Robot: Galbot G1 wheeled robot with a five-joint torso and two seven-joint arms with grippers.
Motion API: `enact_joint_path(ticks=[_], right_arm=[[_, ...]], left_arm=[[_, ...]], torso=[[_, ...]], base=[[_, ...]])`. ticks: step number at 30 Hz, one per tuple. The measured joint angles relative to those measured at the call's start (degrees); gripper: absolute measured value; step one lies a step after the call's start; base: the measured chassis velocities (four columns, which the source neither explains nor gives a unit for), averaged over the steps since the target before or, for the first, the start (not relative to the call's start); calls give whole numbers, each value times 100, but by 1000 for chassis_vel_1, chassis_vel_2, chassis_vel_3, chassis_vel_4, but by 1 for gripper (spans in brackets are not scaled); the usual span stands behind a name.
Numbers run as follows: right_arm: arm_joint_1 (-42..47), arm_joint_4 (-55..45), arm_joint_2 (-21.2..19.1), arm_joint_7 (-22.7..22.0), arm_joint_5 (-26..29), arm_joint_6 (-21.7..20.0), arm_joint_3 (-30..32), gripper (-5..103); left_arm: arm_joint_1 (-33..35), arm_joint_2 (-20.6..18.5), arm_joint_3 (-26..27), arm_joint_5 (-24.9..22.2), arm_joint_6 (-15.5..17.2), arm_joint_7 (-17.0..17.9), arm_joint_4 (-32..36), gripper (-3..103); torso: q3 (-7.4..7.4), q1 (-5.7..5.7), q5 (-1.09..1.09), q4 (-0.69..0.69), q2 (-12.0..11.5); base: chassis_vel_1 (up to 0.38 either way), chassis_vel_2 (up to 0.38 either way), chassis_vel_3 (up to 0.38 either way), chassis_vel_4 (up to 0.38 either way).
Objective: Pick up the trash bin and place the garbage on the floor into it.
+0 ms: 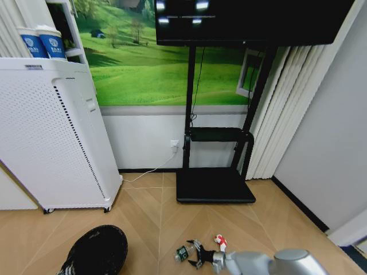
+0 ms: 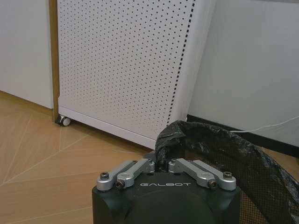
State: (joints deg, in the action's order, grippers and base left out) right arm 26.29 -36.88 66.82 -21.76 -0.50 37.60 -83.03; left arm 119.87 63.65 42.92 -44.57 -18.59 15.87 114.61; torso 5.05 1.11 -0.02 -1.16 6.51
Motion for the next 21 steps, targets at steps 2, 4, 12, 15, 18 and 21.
enact_joint_path(ticks=[2, 4, 12, 15, 18, 21], right_arm=[[-3, 90, 85, 39, 54, 25, -34, 93], [-8, 182, 179, 125, 170, 46, -74, 83], [-25, 307, 208, 197, 241, 107, -75, 50], [-34, 286, 152, 195, 252, 112, -55, 45], [-86, 5, -149, 65, 269, 110, 63, 32], [-213, -295, -471, -4, 217, 108, 198, 26]], left_arm=[[-4, 0, -3, -1, -1, -6, 7, 7], [-24, -1, -9, 4, -6, -27, -20, 7], [-78, -8, -55, 7, -9, -57, -35, 7], [-96, -9, -65, 11, -9, -58, -38, 7], [-156, -91, -28, -36, 28, -59, -58, 7], [-263, -265, 55, -160, 103, -19, -80, 7]], torso=[[-1, 0, 0, 0, 0], [0, 0, 1, 0, 0], [0, 0, 3, 2, 0], [0, 0, 3, 1, 0], [1, 1, 4, 2, 0], [1, 0, 2, 1, 0]], base=[[0, 0, 0, 0], [0, 0, 0, 0], [0, 0, 0, 0], [0, 0, 0, 0], [0, 0, 0, 0], [0, 0, 0, 0]])
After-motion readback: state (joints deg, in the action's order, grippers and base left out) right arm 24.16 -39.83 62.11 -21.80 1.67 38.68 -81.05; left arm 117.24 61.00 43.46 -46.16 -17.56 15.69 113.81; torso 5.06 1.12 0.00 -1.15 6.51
